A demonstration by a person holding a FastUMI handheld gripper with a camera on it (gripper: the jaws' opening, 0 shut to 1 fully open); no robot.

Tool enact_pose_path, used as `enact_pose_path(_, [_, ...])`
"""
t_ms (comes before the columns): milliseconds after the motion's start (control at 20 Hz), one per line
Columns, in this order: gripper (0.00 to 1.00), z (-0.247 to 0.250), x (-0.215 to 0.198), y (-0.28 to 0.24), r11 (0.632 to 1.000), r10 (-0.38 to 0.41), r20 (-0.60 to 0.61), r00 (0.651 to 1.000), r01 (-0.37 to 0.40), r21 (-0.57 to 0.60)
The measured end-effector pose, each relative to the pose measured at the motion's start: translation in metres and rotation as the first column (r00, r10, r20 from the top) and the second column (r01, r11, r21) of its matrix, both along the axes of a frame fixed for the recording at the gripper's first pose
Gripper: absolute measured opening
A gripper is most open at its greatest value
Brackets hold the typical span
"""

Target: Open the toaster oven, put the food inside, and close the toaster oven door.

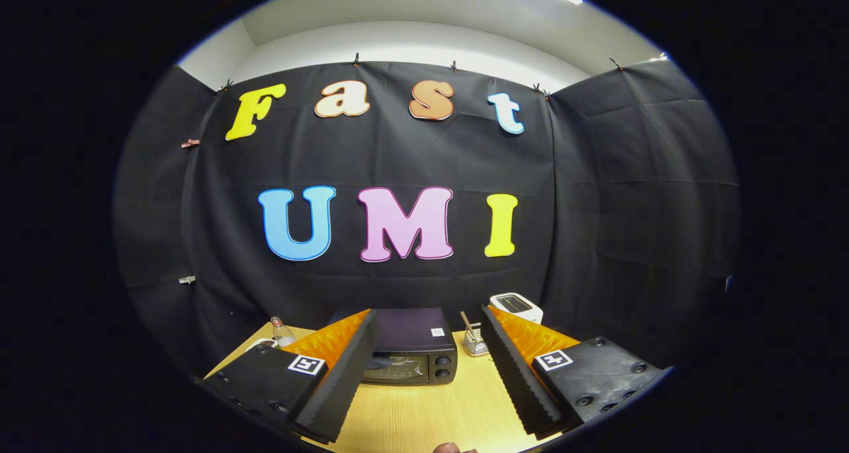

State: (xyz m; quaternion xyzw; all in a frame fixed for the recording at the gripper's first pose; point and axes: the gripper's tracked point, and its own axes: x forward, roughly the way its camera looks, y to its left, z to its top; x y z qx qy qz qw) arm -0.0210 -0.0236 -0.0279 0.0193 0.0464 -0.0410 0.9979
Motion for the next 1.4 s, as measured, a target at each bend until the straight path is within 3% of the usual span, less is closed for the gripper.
enact_pose_path(1400, [0.99,-0.0002,0.004,0.0005,1.0,-0.004,-0.007,1.0,0.004,-0.019])
